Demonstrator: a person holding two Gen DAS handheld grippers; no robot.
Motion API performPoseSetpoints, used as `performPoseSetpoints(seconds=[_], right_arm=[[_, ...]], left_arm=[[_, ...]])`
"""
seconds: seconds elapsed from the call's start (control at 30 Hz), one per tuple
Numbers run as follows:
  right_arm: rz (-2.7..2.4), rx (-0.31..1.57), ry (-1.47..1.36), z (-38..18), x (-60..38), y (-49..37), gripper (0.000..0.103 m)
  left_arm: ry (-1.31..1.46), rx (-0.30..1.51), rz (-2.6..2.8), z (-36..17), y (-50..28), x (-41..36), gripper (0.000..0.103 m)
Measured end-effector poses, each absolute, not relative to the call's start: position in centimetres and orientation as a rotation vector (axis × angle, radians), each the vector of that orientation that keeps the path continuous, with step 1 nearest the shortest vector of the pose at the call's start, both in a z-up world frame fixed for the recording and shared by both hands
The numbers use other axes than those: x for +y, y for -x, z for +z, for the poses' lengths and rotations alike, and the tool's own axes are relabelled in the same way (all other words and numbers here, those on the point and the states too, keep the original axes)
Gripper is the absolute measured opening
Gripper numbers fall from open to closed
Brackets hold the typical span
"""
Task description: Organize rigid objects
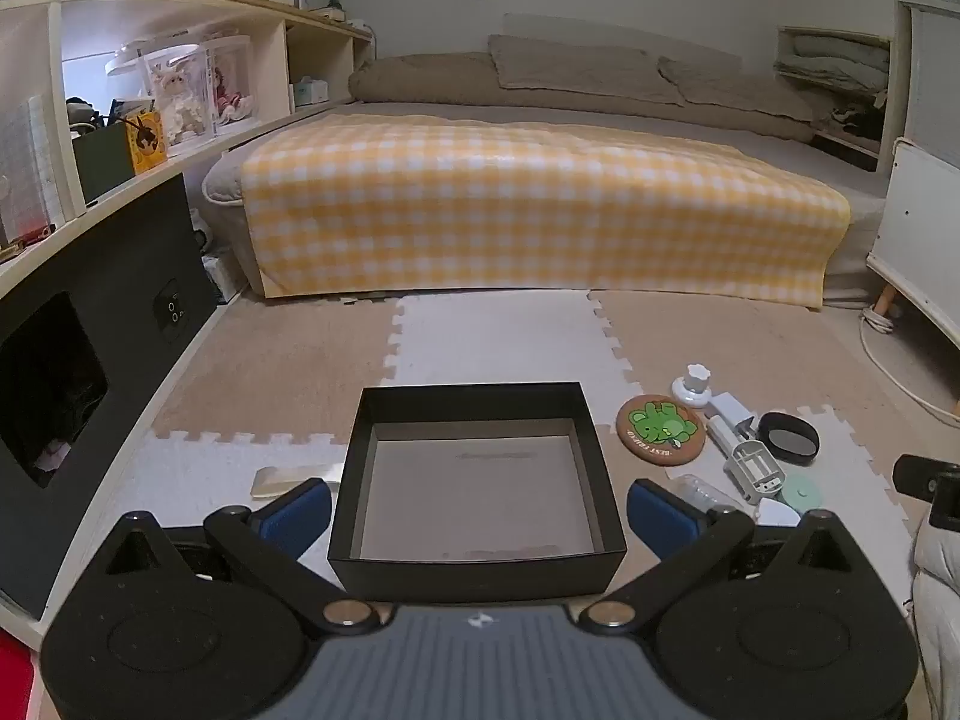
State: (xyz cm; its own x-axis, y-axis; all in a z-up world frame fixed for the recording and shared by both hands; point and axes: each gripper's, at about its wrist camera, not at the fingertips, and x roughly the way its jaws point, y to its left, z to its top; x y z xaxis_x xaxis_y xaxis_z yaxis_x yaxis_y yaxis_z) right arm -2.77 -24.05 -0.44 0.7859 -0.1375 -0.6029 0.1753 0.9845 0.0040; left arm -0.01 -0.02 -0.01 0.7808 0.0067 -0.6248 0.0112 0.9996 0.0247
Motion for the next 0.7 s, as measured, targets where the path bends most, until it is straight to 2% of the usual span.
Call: performPoseSetpoints(seconds=[0.7], right_arm=[[-0.169, 0.648, -0.060, -0.44, -23.92, 2.71, 0.103]], left_arm=[[-0.026, 0.674, -0.003, -0.01, 0.01, -0.02, 0.103]])
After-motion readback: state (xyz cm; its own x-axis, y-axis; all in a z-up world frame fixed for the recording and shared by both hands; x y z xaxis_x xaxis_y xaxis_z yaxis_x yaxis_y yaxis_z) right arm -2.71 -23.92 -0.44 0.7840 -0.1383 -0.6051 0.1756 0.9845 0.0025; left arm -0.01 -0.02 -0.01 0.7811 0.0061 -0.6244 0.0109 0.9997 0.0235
